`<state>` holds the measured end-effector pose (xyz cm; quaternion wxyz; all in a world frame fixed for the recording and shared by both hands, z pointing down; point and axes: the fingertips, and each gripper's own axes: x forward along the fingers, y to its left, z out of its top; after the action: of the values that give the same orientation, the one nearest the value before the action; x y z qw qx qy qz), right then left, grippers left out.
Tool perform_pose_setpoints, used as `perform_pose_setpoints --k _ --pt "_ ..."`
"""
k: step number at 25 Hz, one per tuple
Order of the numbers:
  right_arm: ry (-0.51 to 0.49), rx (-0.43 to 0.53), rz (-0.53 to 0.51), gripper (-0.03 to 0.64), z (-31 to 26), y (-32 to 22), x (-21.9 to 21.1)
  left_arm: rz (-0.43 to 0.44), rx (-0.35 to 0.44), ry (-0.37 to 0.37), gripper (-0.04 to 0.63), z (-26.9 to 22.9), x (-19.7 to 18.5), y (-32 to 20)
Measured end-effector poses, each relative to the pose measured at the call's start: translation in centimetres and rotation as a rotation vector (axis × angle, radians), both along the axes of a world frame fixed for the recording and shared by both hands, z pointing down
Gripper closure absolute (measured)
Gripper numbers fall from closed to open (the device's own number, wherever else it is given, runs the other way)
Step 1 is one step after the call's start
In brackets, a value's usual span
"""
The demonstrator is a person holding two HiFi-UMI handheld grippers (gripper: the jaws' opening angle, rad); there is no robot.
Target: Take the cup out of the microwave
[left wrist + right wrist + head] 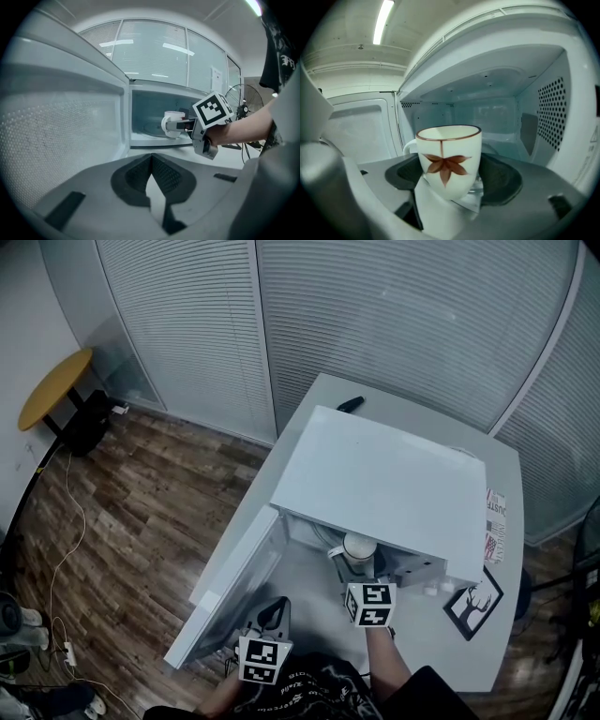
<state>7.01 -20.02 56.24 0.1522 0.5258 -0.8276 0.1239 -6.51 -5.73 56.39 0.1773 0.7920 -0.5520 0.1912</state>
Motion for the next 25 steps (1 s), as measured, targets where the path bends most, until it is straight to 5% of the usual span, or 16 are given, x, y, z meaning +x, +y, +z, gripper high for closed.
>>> perform_pose_setpoints --k 25 --pt "-0.032 0.006 0.089 0.249 -1.4 7.3 1.5 0.061 0.071 0.058 0.589 -1.6 0.2 0.0"
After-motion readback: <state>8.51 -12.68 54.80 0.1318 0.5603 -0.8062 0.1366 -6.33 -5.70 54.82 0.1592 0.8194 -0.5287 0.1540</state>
